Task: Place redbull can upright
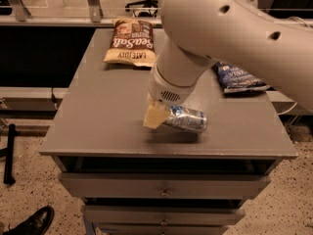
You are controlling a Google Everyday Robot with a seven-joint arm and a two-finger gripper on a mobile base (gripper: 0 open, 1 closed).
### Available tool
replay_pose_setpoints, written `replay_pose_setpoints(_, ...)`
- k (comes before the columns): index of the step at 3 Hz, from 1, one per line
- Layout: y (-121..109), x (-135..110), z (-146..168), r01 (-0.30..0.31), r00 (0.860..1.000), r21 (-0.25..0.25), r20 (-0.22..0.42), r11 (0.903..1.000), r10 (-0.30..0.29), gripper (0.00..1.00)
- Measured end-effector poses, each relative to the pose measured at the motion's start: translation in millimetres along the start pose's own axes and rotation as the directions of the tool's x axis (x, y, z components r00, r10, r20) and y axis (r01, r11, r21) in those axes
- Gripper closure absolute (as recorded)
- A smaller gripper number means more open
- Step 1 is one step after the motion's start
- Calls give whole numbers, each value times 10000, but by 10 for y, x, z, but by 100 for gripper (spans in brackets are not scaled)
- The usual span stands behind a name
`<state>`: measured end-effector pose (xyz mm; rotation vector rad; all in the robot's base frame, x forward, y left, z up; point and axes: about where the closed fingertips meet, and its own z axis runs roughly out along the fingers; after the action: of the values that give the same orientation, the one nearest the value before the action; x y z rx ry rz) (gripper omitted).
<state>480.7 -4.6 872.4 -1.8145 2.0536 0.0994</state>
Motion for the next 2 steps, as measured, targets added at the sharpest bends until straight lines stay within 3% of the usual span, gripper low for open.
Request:
replay_pose_setpoints(1, -264, -203, -343, 122, 9790, 15, 2034, 9999, -123, 100)
replay_pose_setpoints(2, -481, -316, -690, 317, 9090, 68, 4155, 9995, -317, 100)
